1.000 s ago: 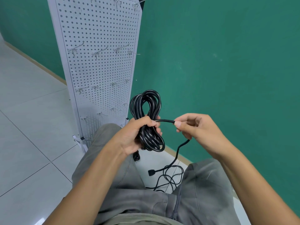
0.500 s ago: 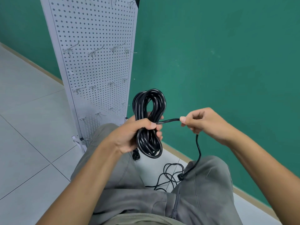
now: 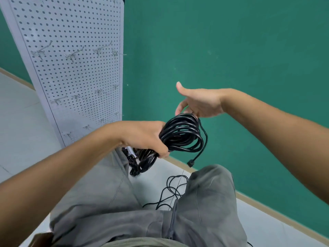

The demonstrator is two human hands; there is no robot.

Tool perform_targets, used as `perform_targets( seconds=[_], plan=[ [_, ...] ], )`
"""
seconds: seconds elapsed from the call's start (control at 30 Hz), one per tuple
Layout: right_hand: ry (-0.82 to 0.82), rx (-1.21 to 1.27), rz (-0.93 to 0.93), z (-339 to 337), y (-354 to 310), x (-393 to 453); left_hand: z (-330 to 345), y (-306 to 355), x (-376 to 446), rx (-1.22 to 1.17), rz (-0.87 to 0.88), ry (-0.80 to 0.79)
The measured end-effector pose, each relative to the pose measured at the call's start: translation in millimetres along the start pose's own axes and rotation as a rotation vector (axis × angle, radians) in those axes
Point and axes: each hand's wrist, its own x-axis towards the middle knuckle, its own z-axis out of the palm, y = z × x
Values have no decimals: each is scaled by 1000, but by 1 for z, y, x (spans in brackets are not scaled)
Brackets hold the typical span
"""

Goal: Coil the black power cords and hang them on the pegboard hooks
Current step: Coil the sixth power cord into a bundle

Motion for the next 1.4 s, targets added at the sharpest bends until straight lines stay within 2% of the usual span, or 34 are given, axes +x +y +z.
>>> perform_targets(
  seconds=[0.17,0.27,0.53,0.67,0.8,0.93,1.1,1.4],
  plan=[
    [71,-345,30,14,-40,-8,1,1,25,136,-175,-98],
    [115,-517,26,25,-57,-11,2,1,34,101,-260,-111],
    [177,-606,-25,45,-68,-24,20,-9,39,-181,-315,58],
    [263,-540,-70,52,-65,-28,30,-14,42,-406,-289,222],
    [330,-515,-175,54,-49,-39,33,-16,43,-743,-239,411],
    [326,-256,-304,56,-24,-48,33,-17,40,-915,-172,518],
    [254,-86,-340,56,-4,-58,41,-12,27,-986,-4,553],
    [243,183,-324,67,9,-65,57,-2,0,-1212,204,474]
  ],
)
